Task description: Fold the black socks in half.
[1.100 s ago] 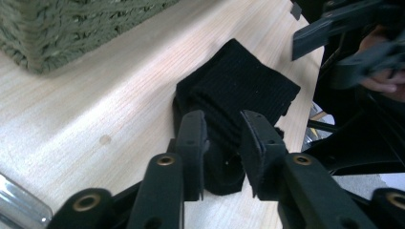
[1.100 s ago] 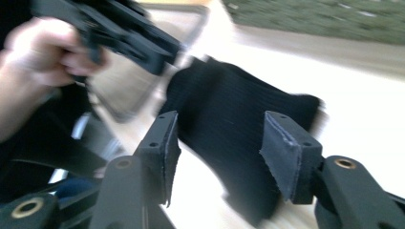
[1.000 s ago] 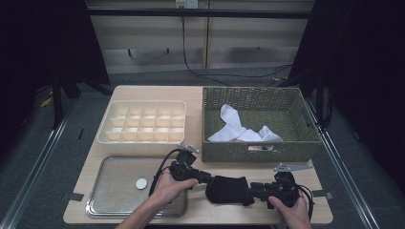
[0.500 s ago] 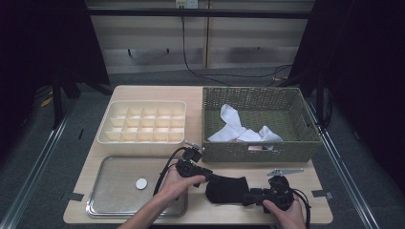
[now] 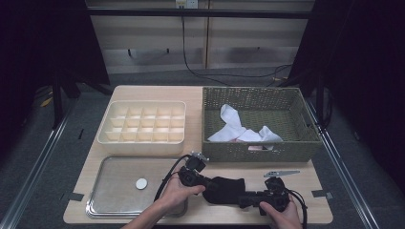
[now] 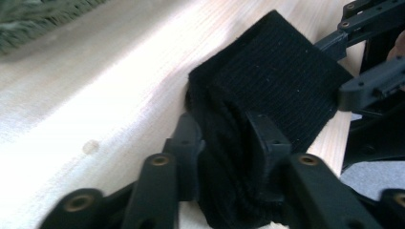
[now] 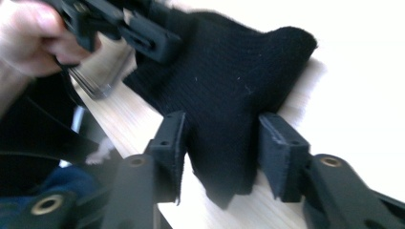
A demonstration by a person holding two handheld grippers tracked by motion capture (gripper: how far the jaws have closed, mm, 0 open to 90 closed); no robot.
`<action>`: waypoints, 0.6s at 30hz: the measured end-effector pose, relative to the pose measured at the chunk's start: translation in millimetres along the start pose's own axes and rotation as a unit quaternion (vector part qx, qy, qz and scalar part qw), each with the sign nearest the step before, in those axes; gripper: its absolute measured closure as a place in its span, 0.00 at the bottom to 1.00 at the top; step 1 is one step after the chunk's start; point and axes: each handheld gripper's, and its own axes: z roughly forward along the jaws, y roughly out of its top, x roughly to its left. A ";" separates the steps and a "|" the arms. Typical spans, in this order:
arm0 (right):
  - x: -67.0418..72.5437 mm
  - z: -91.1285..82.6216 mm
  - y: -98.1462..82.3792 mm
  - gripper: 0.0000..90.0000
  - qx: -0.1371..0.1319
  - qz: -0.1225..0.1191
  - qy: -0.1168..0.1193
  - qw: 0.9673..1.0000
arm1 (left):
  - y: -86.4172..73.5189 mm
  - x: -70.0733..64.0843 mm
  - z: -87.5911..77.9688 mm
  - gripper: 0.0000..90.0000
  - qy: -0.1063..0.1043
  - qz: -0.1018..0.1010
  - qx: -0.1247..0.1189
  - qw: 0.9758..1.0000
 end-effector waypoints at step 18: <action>-12.2 -23.4 10.5 0.89 -0.053 0.007 -0.056 0.997 | 1.5 -5.6 -4.5 0.74 -0.041 -0.009 0.003 0.999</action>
